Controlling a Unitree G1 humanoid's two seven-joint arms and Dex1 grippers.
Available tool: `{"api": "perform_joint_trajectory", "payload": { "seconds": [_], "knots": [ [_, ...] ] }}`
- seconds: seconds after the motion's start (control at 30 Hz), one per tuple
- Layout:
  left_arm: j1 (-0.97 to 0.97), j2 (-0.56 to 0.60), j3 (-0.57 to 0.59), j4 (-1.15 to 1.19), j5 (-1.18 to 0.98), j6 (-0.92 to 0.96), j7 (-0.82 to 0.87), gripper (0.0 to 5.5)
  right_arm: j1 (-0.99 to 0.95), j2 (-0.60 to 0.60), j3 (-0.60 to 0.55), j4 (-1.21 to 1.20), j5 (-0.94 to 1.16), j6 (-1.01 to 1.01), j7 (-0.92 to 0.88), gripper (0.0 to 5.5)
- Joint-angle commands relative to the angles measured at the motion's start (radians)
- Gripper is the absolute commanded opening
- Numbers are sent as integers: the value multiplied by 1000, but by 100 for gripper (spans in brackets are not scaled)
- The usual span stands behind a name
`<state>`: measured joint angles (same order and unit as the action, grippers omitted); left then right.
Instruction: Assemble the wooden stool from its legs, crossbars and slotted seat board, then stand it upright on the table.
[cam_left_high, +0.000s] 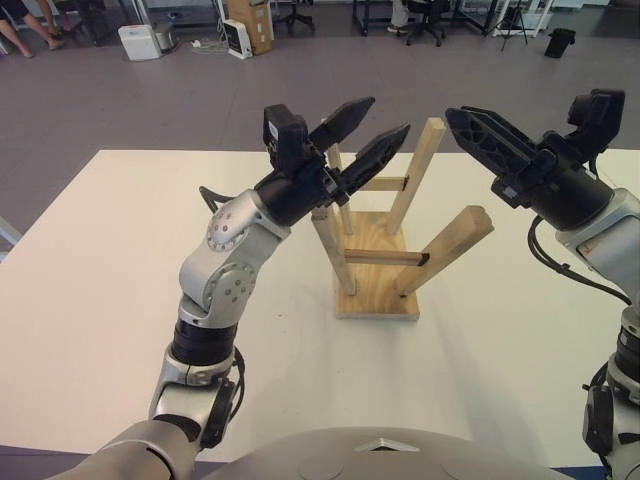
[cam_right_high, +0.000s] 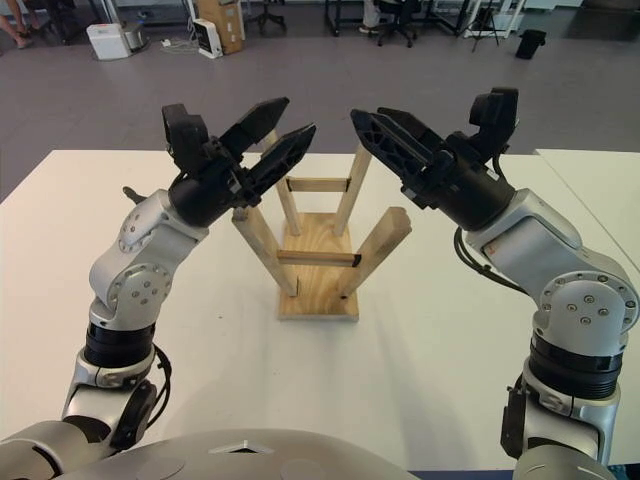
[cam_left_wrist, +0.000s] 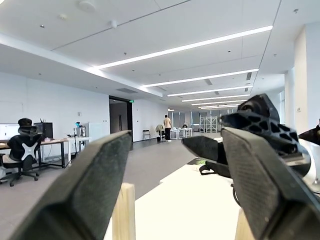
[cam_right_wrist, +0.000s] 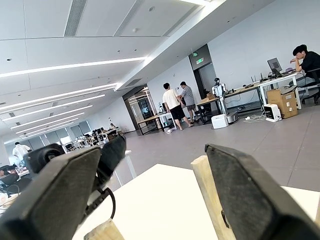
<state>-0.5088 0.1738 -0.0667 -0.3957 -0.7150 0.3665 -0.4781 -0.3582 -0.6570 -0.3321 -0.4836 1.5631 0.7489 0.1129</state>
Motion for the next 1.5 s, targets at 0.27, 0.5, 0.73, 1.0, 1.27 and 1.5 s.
{"api": "perform_joint_trajectory", "payload": {
  "seconds": [0.27,0.5,0.73,1.0,1.27,1.5],
  "knots": [
    [266,70,-125,92,33,152,-6,328,275,102,304,-46,-301,-29,-58,389],
    [367,79,-287,164,146,71,-26,328,275,136,316,-35,-361,-62,-27,389],
    [210,111,-196,-30,-25,91,-76,328,171,41,238,-39,-319,-42,53,389],
    [54,106,31,-137,-476,187,-16,328,59,-74,85,-67,-153,-14,88,389],
    [-13,181,214,92,-257,40,-16,328,235,-357,-38,-120,-293,87,413,389],
    [-19,171,251,190,-154,-39,-60,328,283,-485,82,47,-820,-46,457,389]
  ]
}}
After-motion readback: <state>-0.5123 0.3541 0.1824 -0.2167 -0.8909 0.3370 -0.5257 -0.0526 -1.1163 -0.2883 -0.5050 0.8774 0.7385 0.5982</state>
